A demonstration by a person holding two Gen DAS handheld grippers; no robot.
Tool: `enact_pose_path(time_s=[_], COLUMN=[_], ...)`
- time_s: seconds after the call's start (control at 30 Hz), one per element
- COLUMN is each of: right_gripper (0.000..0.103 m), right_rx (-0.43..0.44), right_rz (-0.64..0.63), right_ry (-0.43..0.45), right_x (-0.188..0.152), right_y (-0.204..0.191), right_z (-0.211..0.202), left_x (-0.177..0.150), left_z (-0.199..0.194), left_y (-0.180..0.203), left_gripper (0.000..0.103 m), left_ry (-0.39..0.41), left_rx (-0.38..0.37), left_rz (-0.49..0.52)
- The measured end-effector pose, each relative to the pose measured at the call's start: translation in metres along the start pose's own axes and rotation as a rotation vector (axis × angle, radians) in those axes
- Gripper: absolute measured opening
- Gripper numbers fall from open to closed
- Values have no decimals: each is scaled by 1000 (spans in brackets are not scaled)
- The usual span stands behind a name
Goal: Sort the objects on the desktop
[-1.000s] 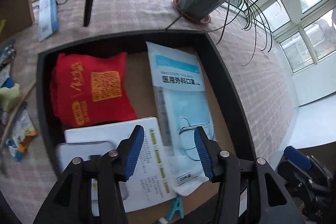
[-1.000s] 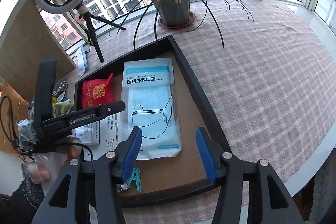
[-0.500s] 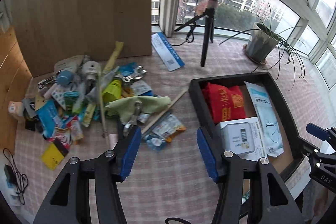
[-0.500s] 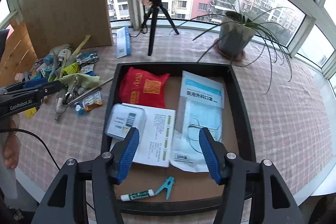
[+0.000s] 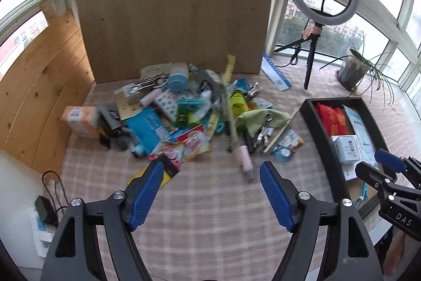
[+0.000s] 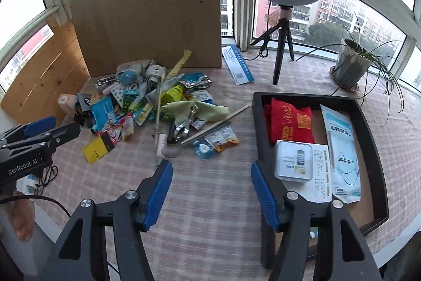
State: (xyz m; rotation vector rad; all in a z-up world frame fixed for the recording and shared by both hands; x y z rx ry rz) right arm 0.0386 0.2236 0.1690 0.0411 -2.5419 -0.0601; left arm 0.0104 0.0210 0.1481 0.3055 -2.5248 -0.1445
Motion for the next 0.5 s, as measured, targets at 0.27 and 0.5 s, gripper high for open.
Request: enact_pose_path(time_s=[0.27, 0.5], right_gripper=[61, 61], right_rx=[29, 34], right_rz=[11, 28], right_ry=[22, 11], right_x=[4, -2], right_y=[-38, -33], right_z=[-2, -1], left_x=[-8, -8], left_z=[-12, -22], left_y=[-29, -27], left_gripper=[80, 83], left_ry=[-23, -9], left_rx=[-11, -12], left_rz=[14, 6])
Point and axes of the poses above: each gripper's, at about its wrist camera, not at the fingertips, and z roughly the way its jaws point, y to its right, x to its top, the point moved 4 cm from there along z, roughly the way its jaws point, and after that the axes turned 12 degrees about -z, right-handed, at the moved point
